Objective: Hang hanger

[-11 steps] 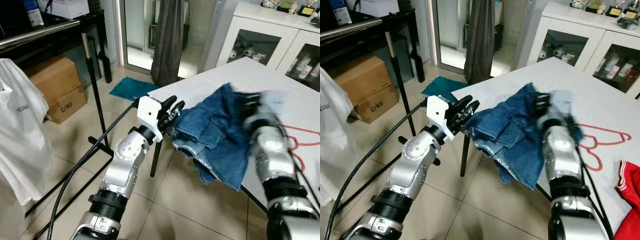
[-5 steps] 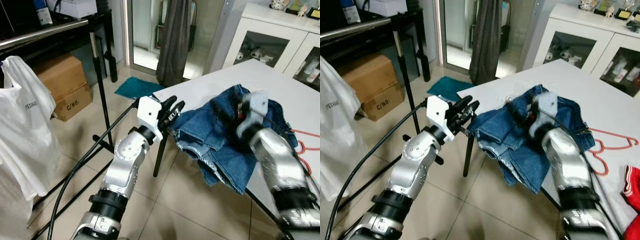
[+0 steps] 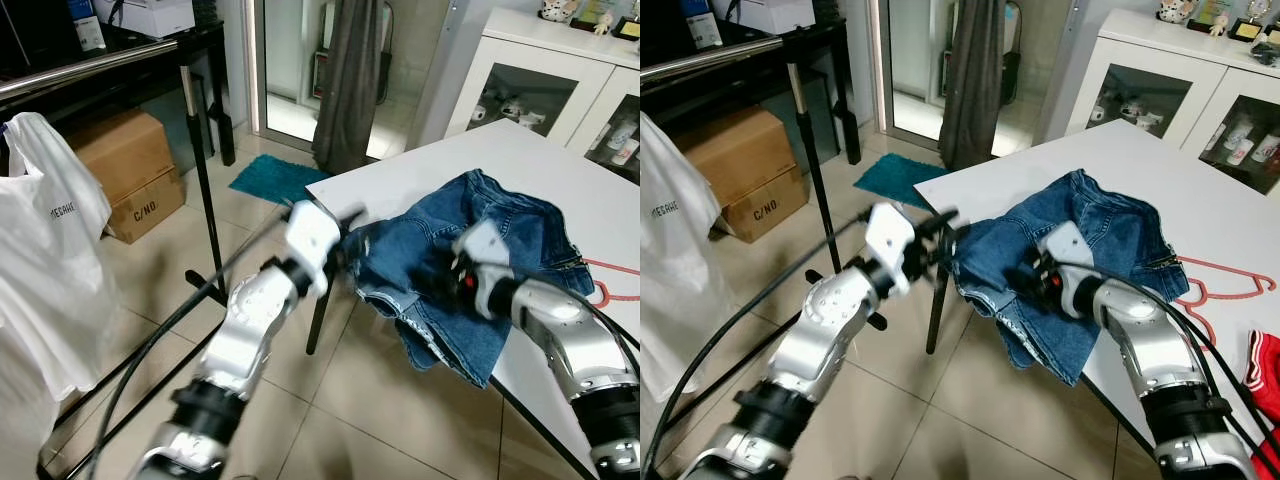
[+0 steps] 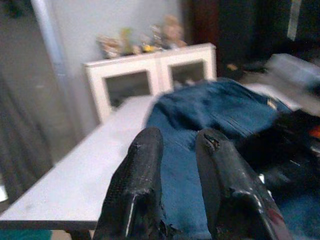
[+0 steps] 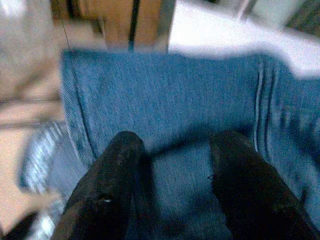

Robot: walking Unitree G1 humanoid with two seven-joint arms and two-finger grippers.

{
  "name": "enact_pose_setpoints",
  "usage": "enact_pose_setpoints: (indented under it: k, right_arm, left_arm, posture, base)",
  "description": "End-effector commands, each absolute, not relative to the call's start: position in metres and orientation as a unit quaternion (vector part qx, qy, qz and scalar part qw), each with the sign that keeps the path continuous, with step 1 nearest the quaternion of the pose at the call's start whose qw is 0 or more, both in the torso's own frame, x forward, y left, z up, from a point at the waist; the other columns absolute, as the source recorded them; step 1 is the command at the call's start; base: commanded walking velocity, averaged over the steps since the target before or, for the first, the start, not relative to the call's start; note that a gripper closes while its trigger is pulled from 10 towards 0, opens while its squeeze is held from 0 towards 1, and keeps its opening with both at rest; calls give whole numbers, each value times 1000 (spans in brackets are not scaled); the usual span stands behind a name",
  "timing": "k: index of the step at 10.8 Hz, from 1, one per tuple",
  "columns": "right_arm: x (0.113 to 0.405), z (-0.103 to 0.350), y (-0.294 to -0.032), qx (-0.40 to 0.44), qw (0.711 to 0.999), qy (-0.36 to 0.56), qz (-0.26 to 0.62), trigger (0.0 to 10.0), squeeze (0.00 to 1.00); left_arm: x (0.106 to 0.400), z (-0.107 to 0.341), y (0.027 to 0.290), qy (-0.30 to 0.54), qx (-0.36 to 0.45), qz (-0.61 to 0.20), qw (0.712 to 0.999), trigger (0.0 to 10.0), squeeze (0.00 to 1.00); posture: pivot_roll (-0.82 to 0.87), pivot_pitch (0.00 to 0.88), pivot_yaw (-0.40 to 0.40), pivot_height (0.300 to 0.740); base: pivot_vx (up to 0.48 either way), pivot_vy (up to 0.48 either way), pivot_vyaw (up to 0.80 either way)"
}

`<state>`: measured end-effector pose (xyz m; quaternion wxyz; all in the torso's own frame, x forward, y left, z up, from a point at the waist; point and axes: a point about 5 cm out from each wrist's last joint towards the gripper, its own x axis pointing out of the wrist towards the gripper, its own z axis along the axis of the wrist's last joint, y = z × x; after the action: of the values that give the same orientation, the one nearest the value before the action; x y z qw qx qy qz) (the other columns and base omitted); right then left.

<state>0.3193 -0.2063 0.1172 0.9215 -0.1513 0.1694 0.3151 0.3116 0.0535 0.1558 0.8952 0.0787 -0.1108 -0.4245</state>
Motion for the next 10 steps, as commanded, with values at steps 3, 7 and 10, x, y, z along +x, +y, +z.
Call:
enact_pose_setpoints:
  k: [3,7,10]
  right_arm:
    - [343,119,-218,-224,917,221,246,0,0]
    - [374,124,-201,-321,899,231,189,0,0]
    - [388,131,-188,-352,912,182,106,0,0]
  left_arm:
    - [306,162,57,-116,111,-454,876,10000,0]
    - [301,165,59,-118,115,-454,875,10000,0]
    - [297,166,58,-117,113,-457,875,10000,0]
  posture:
    - [129,19,-83,740]
    - [165,27,-101,740]
    - [176,31,-93,740]
  base:
    - [0,0,0]
    - [0,0,0]
    - [0,0,0]
